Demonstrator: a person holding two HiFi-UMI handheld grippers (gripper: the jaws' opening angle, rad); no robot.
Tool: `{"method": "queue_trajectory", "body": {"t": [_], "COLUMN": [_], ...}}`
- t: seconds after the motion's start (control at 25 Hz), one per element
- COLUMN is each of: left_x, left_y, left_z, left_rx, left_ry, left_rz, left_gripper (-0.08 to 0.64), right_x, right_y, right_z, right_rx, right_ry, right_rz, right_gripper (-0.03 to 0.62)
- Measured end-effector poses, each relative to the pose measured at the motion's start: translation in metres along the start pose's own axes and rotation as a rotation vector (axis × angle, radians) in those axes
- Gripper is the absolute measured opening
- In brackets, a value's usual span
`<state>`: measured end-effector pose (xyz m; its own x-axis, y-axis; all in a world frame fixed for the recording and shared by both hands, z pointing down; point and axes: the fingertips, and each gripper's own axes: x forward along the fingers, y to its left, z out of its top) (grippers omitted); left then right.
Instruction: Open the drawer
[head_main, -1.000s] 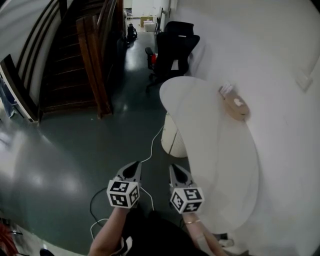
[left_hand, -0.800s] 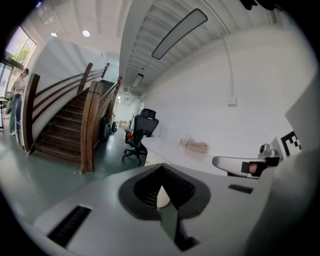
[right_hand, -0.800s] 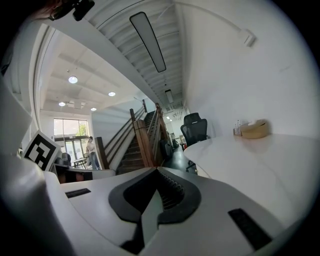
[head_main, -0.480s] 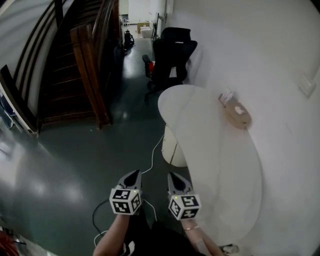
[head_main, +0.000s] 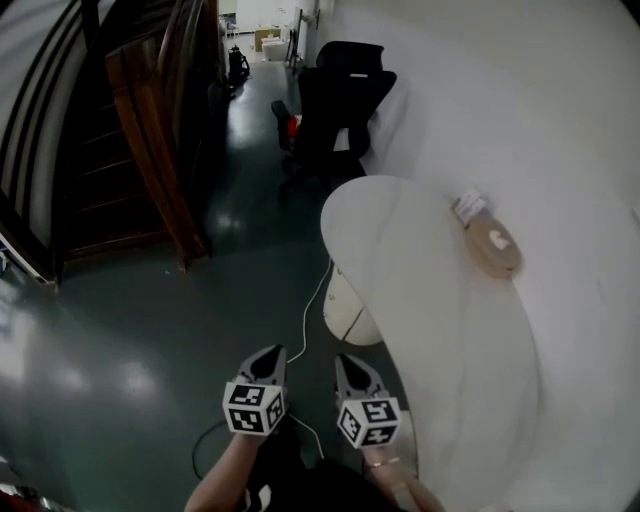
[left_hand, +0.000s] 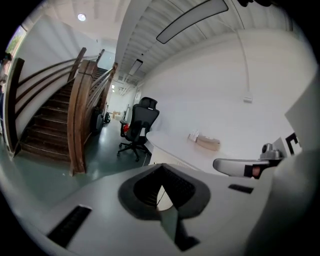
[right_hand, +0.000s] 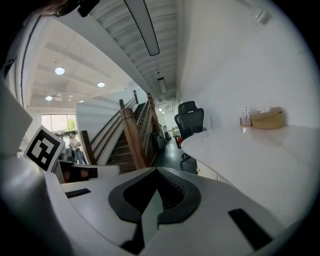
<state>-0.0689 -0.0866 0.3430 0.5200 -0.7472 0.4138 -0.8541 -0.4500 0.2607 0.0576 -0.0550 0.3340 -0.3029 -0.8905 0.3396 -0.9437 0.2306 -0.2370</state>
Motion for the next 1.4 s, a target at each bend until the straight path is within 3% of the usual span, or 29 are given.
{"method": "queue_trajectory", "body": {"t": [0.36,0.76,1.0,1.4], "left_x": [0.077,0.158,0.222,0.342], "left_y": [0.061,0.083,0.095,0.105], "left_z": [0.015,-0.003,-0.041,-0.138], "left_rx": [0.007,0.038,0.065,0.133], "left_ry": [0.080,0.142,0.145,0.087], "left_rz": [-0.082,-0.126,-0.143,-0.233], "left_gripper": [0.003,0.003,0.005,0.005], "right_x": [0.085,0.119,0.159,0.230], "right_y": [-0.018,-0.073,-0.101,-0.160], "right_z": [0.002,-0.031,-0.085,-0.194], "right_rx": [0.003,0.038,0.041,-0.025], "right_ry": [0.041,0.112,0.127,0.143], "right_rz": [-0.107,-0.204,-0.183,-0.181], "right_gripper": [0.003,0.003,0.003,0.003]}}
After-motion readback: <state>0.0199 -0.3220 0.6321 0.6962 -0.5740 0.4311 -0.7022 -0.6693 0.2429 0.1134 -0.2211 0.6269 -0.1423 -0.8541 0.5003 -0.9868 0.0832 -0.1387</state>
